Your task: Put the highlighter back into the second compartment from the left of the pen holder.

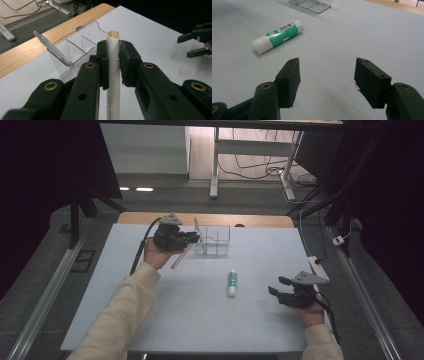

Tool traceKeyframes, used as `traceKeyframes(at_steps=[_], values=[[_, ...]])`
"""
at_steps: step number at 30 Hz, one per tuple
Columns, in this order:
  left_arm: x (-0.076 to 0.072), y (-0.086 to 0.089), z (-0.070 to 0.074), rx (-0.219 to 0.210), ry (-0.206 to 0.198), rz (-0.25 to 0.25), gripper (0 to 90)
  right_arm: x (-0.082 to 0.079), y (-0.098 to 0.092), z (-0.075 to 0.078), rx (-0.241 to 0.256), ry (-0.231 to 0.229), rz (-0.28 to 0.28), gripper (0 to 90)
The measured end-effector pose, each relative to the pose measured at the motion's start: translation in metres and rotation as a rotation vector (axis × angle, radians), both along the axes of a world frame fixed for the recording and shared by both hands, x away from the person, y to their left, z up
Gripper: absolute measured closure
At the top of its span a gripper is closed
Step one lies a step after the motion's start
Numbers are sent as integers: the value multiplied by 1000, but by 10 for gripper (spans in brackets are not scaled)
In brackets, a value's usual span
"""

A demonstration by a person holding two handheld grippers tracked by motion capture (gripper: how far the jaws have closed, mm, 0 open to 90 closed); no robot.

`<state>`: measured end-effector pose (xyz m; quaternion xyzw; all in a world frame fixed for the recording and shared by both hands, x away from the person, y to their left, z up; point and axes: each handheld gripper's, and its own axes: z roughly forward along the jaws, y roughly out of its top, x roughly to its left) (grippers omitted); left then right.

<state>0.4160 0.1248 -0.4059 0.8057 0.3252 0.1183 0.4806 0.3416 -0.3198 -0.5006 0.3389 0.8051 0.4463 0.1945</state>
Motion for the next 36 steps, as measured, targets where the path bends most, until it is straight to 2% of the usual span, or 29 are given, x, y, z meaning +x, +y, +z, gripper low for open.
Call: traceKeyframes(at_steps=[14, 23, 30, 36], values=[[11, -8, 5, -24, -17, 21, 786, 1, -2, -1, -8, 6, -3, 374], [20, -11, 6, -46, -9, 31, 786, 2, -3, -1, -5, 4, -8, 374], [27, -12, 6, -88, -8, 52, 785, 2, -4, -1, -7, 5, -9, 374], [33, -13, 5, -100, -3, 63, 785, 2, -4, -2, -8, 7, -9, 374]])
